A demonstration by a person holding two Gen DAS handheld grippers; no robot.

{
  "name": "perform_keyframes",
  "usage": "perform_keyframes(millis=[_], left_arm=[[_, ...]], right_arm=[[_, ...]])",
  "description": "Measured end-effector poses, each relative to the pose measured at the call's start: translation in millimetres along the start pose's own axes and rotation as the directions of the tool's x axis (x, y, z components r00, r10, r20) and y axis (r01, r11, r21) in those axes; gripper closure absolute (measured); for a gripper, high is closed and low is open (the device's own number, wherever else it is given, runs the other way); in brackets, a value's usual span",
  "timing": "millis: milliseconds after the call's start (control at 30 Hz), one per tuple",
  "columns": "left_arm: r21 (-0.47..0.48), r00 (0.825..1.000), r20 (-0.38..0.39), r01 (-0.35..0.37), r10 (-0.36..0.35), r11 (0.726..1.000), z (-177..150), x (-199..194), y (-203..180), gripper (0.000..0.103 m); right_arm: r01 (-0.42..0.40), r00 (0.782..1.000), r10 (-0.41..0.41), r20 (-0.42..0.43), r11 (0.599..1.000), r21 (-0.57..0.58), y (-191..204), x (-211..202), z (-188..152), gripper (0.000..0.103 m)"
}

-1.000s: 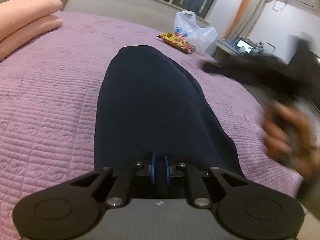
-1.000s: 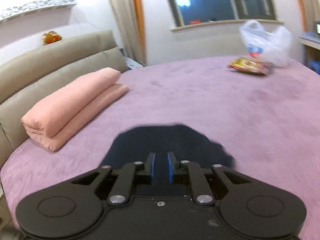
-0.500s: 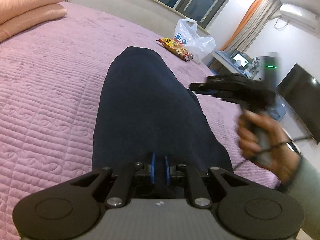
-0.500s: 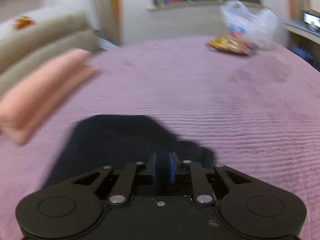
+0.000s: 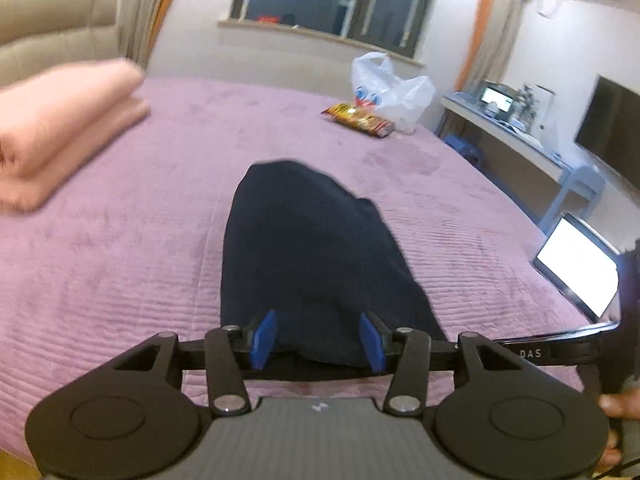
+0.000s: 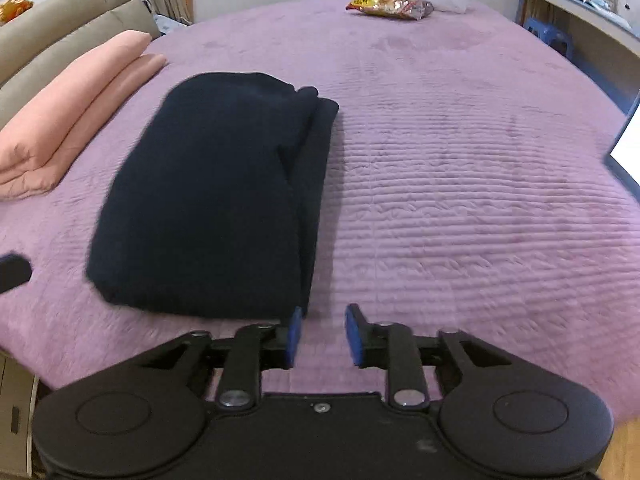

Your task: Fold large clothes

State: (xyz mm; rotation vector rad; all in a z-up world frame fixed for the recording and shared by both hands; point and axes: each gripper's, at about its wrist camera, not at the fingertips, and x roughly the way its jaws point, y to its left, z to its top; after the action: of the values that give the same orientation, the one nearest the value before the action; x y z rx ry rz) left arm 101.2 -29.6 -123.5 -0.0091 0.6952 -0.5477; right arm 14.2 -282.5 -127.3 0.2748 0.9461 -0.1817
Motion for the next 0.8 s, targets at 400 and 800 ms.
perform_keyframes(millis=[400,800], left_arm=[[0.098,0.948,0.287,-0.172,0.137,0.98,50,-147,-71,0.0],[-0.039,0.952,0.142,-0.269,0.271,0.962,57,-148,-61,0.0]], right_arm=[[-0.033,0.914,0.049,0.404,0.998,-0.047,54,-183,22,0.022],[0.051,0.946,-0.019,0.322,0.994,-0.093,72,-177,13,0.022]])
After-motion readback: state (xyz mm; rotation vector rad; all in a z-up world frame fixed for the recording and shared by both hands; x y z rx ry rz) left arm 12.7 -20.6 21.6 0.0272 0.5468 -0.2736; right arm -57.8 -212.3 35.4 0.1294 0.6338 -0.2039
